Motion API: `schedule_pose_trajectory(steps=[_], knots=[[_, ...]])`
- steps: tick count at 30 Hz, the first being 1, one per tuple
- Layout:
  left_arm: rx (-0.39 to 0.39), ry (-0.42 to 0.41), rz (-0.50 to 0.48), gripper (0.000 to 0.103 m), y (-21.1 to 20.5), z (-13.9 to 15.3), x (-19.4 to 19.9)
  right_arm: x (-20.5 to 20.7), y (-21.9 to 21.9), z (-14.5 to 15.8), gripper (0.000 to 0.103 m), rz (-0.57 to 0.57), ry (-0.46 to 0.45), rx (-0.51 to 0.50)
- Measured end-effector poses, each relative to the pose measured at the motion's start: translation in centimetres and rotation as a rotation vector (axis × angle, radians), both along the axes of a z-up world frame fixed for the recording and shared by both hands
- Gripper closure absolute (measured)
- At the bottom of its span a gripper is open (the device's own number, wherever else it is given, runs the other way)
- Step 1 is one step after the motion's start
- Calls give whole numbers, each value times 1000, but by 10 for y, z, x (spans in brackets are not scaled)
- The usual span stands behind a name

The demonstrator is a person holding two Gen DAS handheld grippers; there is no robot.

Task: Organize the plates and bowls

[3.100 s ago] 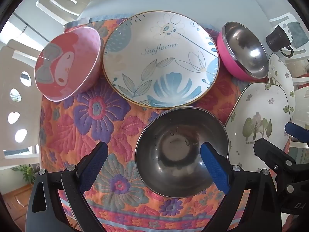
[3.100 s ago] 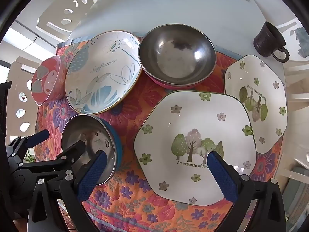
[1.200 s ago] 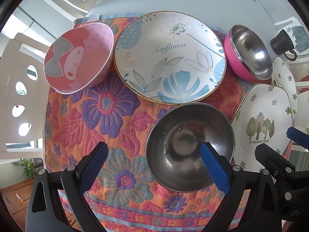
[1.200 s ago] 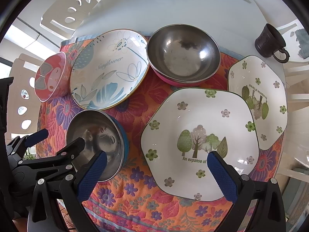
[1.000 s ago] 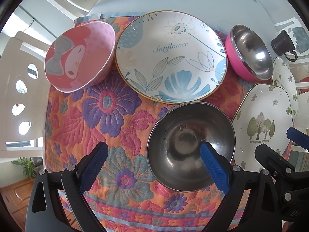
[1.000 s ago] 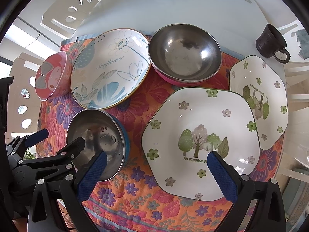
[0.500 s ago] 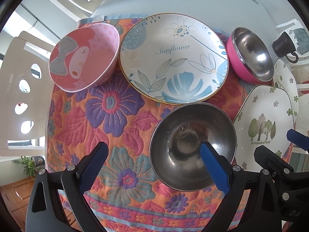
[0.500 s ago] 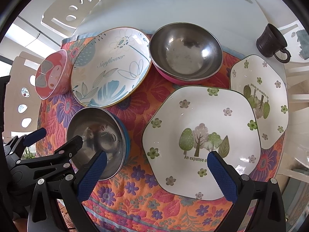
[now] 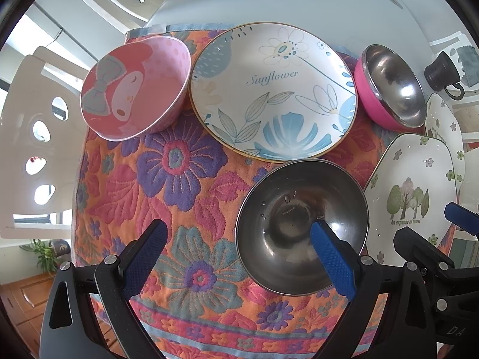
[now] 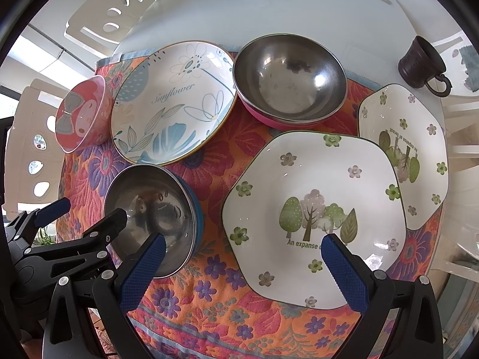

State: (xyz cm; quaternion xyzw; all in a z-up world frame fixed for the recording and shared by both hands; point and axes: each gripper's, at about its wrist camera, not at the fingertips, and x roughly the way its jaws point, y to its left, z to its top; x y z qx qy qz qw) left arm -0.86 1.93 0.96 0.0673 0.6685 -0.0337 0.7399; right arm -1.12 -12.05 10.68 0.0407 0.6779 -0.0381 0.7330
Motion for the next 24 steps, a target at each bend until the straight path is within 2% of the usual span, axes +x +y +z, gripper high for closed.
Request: schedule_pose_trajectory(steps=[24], knots=[[-9,19,34,7,10,-7,-2,-1,6,-6,0,19,13,27]])
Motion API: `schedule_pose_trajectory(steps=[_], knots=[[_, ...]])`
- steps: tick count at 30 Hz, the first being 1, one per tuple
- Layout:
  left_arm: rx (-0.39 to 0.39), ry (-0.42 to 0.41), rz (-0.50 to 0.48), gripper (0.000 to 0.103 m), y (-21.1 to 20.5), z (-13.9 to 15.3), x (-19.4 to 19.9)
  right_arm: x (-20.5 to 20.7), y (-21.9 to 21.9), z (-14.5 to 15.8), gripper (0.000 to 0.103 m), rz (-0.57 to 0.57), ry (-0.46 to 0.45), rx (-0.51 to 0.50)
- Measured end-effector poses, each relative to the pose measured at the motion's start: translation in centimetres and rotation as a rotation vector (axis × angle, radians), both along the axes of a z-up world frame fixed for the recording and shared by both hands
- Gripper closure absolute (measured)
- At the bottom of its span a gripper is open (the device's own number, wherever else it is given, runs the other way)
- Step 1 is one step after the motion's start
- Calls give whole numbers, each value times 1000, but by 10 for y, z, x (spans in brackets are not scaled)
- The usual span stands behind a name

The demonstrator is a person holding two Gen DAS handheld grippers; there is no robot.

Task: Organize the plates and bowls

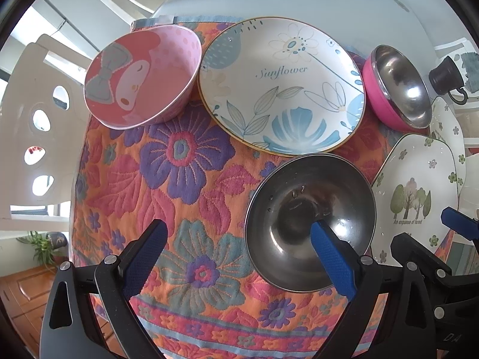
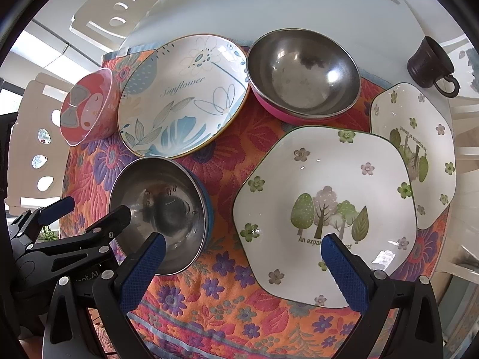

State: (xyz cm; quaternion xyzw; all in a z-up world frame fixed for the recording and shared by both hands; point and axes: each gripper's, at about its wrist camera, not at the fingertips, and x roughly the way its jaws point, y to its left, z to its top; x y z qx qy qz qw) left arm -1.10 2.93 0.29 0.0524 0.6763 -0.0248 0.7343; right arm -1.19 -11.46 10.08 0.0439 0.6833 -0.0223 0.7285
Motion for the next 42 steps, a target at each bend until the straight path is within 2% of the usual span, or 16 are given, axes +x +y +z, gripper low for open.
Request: schedule_pose_trajectory(steps=[7,11,25,28,34,42], knots=[[-17,9,14,7,5,-2,0,-1,1,-1,0,3,2,4],[-95,51,38,8,10,-7,0,-1,1,0,0,2,-5,8],[-97,45,51,8,18,-8,-1,1,3,2,0,23,-7,10],[-134,63,66,8,26,-9,0,6,0,8,0,41,-32,13],[-134,50,92,8,43,-3,13,35,-20,41,0,64,-131,-3],[-55,0,125,8,60,-10,54,106,-34,75,0,164,-187,-65]])
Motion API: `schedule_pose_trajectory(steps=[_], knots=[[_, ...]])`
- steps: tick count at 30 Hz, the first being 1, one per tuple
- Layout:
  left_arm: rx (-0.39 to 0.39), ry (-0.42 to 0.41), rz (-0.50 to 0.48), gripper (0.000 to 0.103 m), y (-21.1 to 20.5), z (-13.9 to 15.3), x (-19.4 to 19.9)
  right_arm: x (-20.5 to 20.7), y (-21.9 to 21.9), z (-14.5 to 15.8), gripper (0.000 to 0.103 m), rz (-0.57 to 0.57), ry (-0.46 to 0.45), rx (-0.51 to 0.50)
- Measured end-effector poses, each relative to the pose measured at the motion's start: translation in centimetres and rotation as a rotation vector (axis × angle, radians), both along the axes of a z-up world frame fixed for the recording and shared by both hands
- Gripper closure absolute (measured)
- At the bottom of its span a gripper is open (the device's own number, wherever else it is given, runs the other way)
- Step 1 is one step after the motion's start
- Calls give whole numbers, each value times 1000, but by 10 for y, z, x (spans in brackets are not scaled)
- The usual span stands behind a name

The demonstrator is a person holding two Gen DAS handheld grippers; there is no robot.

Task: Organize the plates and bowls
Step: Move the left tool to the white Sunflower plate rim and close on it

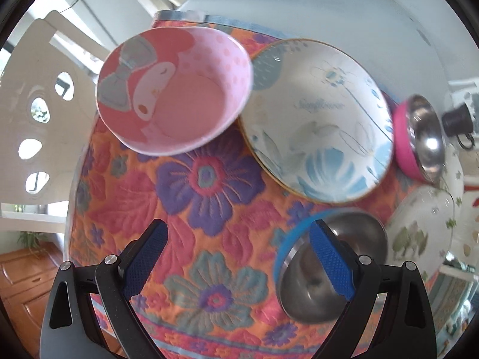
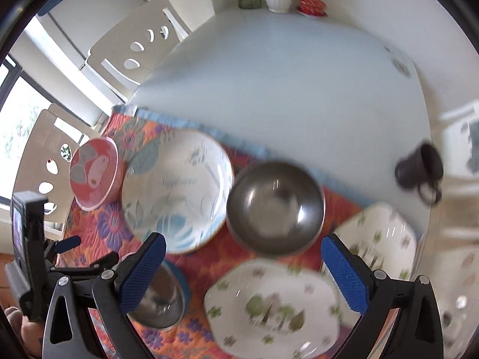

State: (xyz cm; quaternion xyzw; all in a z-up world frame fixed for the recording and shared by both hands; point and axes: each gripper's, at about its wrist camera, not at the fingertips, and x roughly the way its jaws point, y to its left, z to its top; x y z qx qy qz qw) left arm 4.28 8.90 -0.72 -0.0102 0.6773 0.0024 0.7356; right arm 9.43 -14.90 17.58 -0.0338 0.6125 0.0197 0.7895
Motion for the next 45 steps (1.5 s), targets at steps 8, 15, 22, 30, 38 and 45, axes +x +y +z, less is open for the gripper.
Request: schedule_pose_trajectory(steps=[8,15,22,30,38,45], knots=[[6,30,39,8,-6,-30,17,92,23,-37,0,183,99,-16],[39,66,23,8,-20,-48,30,128,49,-106,0,303,247,-39],[-45,130,76,7,-13,-74,47,141,63,-157,0,345,345,-49],[-99,164,123,4,-21,-102,78,142,62,-190,0,389,439,-41],[-112,149,155,0,-24,-116,93,140,51,-200,0,402,486,-36],[-107,129,187,0,-12,-109,86,153,52,-200,0,392,496,-45]])
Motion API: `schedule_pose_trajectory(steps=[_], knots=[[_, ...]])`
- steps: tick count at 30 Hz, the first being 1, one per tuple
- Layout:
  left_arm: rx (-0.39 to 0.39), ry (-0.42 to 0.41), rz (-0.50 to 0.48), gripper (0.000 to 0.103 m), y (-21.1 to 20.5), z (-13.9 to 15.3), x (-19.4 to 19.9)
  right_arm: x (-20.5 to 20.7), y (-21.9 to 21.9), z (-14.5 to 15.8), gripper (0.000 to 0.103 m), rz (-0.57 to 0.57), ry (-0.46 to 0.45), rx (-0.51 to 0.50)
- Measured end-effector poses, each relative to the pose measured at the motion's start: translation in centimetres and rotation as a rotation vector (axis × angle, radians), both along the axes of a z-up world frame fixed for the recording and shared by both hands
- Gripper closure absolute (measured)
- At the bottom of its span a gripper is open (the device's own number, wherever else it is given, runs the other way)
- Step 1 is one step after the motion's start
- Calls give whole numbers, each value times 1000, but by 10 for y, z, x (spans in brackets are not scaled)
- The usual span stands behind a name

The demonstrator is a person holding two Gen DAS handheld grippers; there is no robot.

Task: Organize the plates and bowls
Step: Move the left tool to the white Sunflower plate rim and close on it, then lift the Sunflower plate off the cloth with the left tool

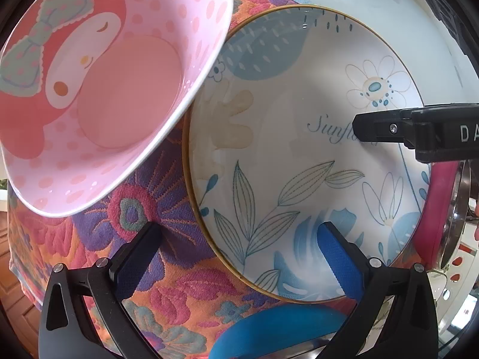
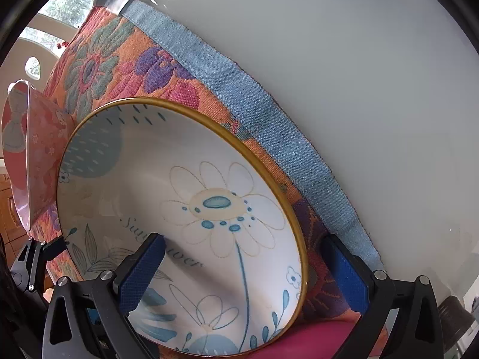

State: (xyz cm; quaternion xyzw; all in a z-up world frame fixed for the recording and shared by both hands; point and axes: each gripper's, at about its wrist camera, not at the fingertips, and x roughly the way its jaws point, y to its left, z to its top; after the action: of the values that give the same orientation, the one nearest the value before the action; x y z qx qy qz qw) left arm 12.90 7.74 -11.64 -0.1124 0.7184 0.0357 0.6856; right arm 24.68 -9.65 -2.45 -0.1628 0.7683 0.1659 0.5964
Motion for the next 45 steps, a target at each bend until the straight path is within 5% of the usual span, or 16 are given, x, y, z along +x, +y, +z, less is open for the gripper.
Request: schedule_pose_trajectory(steps=[20,23,25,32,45], knots=[[-9,6,-56,0,-2,14,-9,-7,-6,6,0,-23,-31,21],[3,-59,-27,22,1,26,-8,-11,-5,10,11,-5,-39,33],[10,-125,-32,58,0,37,-5,-13,-1,17,28,11,-48,66],[-10,-118,-6,60,1,40,5,-6,-17,28,32,-72,-39,141],[-62,-227,-21,60,-6,70,15,-3,-54,59,32,-195,-72,224]])
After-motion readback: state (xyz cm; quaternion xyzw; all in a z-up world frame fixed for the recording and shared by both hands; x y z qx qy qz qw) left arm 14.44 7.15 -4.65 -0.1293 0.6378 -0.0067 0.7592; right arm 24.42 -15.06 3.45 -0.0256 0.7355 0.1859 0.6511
